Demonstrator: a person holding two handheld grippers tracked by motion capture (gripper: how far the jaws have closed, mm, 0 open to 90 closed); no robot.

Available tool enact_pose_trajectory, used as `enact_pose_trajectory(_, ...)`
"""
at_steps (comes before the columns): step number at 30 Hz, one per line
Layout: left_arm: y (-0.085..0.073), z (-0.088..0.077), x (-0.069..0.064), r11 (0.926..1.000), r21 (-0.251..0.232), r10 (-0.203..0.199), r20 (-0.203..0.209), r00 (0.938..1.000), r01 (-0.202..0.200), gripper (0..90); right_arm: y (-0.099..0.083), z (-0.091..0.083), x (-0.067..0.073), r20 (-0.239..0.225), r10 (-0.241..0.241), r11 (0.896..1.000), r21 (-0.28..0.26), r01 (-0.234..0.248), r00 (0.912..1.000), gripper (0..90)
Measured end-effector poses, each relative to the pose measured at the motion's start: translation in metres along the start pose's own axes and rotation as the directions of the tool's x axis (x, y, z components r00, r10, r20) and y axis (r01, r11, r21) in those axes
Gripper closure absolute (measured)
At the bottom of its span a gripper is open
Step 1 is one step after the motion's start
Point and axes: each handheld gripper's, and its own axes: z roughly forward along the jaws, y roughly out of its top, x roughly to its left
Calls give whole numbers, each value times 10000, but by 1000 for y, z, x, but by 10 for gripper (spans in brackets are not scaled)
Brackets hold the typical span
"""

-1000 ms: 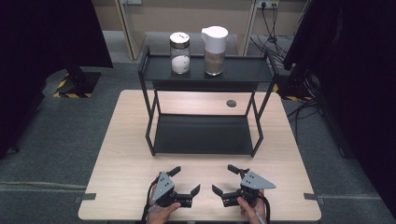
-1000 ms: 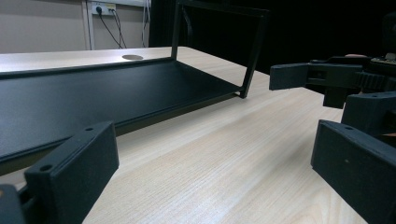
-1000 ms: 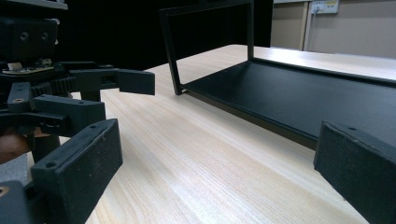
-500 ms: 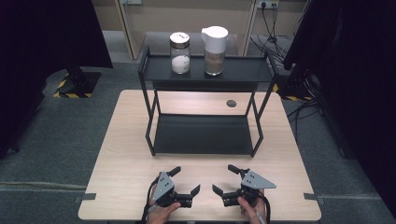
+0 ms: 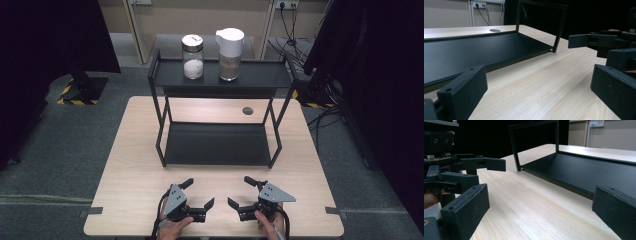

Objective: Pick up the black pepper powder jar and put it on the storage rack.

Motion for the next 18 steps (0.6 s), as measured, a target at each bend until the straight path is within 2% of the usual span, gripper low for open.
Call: enact_pose_trajectory(18, 0, 0, 0, 10000, 5, 1, -10, 10000, -1, 1, 0, -1, -1, 6, 45, 10000, -48, -45, 10000, 16)
